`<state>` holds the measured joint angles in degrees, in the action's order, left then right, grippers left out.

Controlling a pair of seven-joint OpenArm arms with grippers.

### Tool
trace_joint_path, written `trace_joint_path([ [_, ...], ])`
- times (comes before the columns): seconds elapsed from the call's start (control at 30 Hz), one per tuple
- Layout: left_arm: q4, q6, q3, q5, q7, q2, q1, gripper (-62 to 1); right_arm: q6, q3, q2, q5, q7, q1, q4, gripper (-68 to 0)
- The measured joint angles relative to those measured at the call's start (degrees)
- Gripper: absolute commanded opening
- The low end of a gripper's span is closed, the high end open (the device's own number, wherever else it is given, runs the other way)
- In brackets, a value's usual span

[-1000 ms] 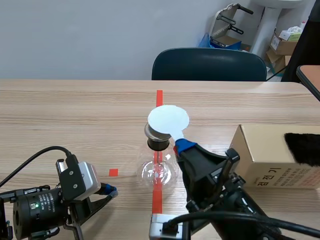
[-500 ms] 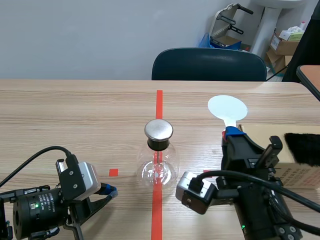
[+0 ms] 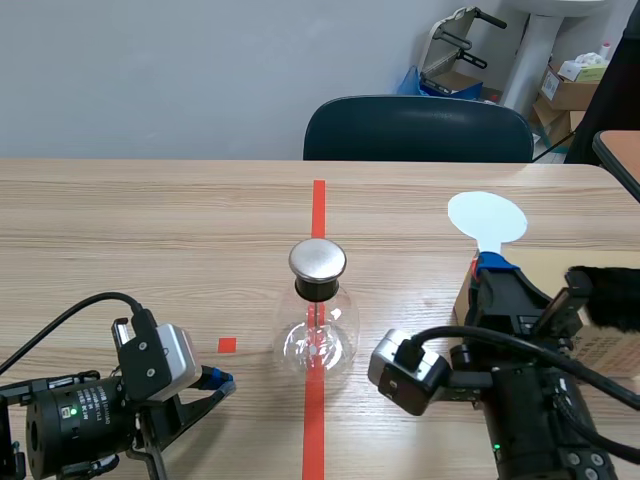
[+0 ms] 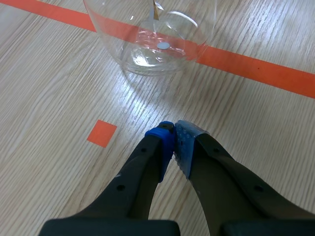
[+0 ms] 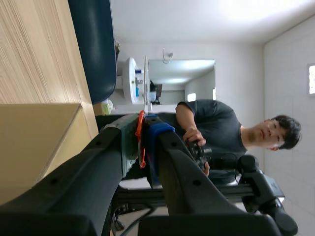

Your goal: Do the electroscope experiment

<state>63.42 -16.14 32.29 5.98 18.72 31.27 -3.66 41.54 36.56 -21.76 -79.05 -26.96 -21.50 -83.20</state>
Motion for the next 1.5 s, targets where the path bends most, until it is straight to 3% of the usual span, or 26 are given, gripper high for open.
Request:
trace_joint_path([
  [0.77,0.0,0.0,0.0,0.0,0.0,0.0,0.0,-59.2,0.0,-0.1,0.0,-1.5,30.6,0.0,0.0,-66.5],
  [1.03,0.0,0.0,0.0,0.0,0.0,0.0,0.0,-59.2,0.0,-0.1,0.0,-1.5,34.6,0.0,0.0,-66.5],
  [1.5,0.0,0.0,0.0,0.0,0.0,0.0,0.0,-59.2,0.0,-0.1,0.0,-1.5,33.0,0.0,0.0,-66.5],
])
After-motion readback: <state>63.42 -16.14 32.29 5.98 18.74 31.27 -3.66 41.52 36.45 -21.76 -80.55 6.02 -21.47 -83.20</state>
